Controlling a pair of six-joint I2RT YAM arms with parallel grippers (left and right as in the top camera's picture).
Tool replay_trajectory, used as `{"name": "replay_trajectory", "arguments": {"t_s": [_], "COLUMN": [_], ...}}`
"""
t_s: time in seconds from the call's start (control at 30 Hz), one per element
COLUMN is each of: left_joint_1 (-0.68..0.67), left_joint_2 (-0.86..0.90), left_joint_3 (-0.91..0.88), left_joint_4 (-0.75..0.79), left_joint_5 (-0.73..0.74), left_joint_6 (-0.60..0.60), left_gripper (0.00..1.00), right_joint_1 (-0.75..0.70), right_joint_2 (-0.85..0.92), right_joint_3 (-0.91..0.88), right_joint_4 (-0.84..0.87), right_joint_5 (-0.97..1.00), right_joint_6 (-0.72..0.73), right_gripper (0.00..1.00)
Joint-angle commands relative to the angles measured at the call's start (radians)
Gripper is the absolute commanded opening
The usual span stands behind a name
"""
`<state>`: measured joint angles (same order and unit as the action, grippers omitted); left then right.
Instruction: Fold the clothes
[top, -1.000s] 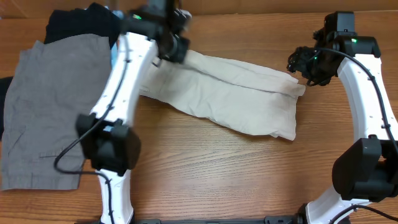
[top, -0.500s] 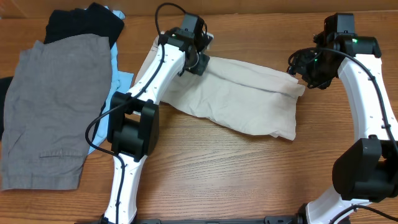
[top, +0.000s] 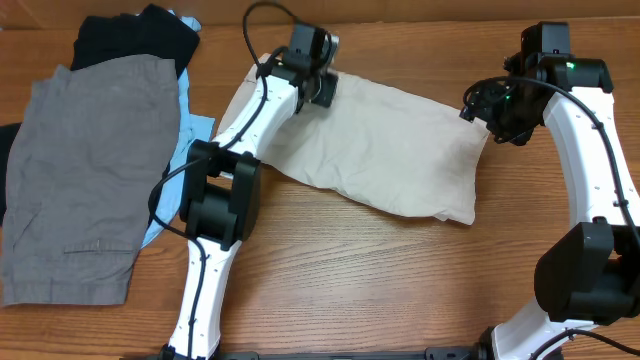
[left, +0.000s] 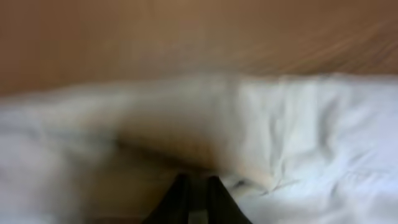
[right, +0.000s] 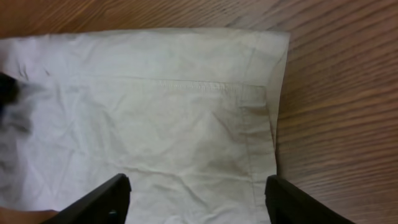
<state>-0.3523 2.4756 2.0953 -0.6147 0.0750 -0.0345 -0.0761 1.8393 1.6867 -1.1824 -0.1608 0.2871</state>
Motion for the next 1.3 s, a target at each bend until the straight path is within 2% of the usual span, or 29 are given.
{"name": "replay_trajectory", "arguments": {"t_s": [0.0, 0.13, 0.2, 0.33, 0.47, 0.6, 0.77, 1.07, 1.27], "left_joint_1": [0.039, 0.095, 0.133, 0.203, 0.262, 0.298, 0.317, 0.357, 0.371], "left_joint_2": [-0.019, -0.068, -0.089, -0.101, -0.086, -0.034, 0.040, 0.188, 0.239], "left_joint_3": [0.087, 0.271, 0.370, 0.489, 0.491, 0.489, 0.485, 0.485, 0.483], "left_joint_4": [-0.119, -0.378, -0.494, -0.637, -0.719, -0.764, -0.758, -0.665, -0.652], "left_joint_5": [-0.006, -0.007, -0.006, 0.003, 0.007, 0.077, 0.108, 0.341, 0.356], "left_joint_6": [-0.034, -0.033, -0.033, 0.030, 0.116, 0.197, 0.199, 0.189, 0.189], "left_gripper": [0.27, 0.69, 0.85, 0.98, 1.00, 1.00, 1.00, 1.00, 1.00], "right_joint_1": [0.001, 0.001, 0.002, 0.003, 0.003, 0.003, 0.003, 0.003, 0.003], "right_joint_2": [-0.003, -0.003, -0.003, -0.003, -0.003, -0.003, -0.003, -0.003, -0.003], "right_joint_3": [0.008, 0.008, 0.008, 0.008, 0.008, 0.008, 0.008, 0.008, 0.008], "right_joint_4": [-0.004, -0.009, -0.009, -0.010, -0.010, -0.009, -0.015, -0.091, -0.141], "right_joint_5": [-0.006, -0.026, -0.029, -0.040, -0.043, -0.043, -0.042, -0.040, -0.041], "right_joint_6": [0.001, 0.000, 0.001, 0.000, -0.003, -0.007, -0.007, -0.006, -0.006], "right_gripper": [0.75, 0.81, 0.84, 0.87, 0.89, 0.89, 0.89, 0.88, 0.89]}}
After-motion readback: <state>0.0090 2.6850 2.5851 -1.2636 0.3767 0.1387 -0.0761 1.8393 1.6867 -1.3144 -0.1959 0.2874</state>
